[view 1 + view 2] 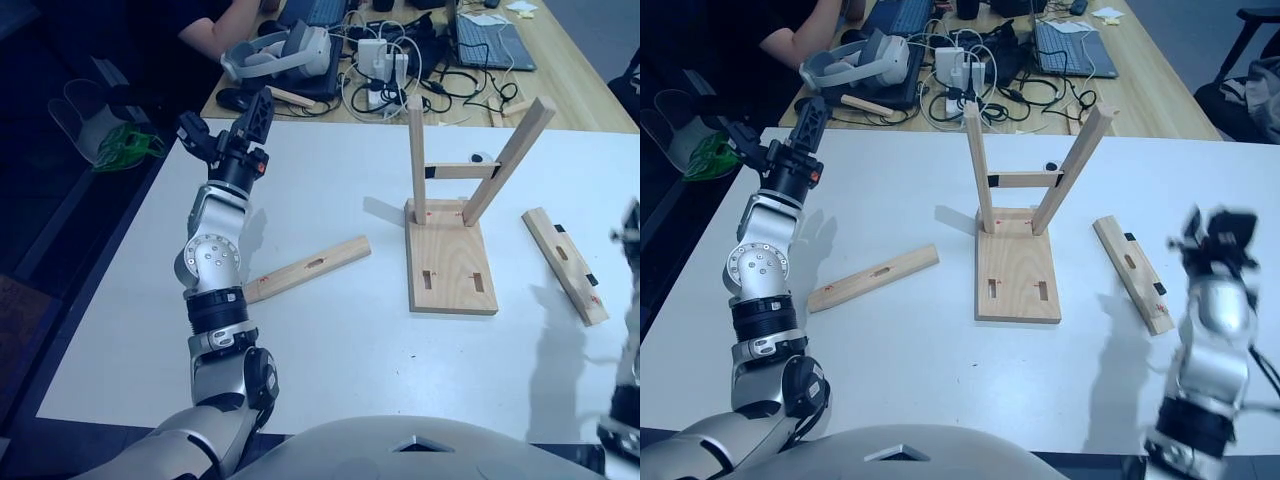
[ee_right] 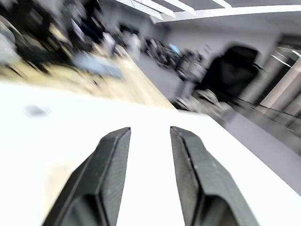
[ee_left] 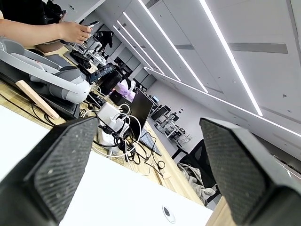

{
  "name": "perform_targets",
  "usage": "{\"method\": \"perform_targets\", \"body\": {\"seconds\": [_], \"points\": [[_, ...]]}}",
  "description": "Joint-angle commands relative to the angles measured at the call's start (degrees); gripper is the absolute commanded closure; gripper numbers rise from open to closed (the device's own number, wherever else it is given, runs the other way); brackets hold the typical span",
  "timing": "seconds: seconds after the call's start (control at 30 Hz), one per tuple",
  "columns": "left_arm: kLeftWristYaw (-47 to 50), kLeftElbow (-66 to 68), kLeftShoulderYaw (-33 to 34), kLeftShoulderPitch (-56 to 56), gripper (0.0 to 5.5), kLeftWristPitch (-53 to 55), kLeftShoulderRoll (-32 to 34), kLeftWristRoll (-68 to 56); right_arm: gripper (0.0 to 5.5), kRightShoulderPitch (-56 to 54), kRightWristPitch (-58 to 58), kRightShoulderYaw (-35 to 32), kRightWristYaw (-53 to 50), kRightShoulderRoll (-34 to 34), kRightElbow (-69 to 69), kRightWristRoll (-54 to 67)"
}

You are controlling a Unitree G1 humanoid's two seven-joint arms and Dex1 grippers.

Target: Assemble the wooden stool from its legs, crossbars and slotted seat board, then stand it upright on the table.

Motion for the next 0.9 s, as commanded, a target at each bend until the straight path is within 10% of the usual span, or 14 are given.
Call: {"method": "perform_targets", "body": {"seconds": [0.03,0.9], "points": [[1.6,-2.4,-0.36,0.57,1.52,1.42,-0.48,-1.2,3.2,6.15,-3.82,-3.81,-4.65,-0.39,5.9,-2.78],[2.37,-1.89,-2.27,-0.21,1.52,1.63,0.9,-0.21,2.61,-7.25,14.58,11.15,18.6,-6.43,26.25,13.16]]}}
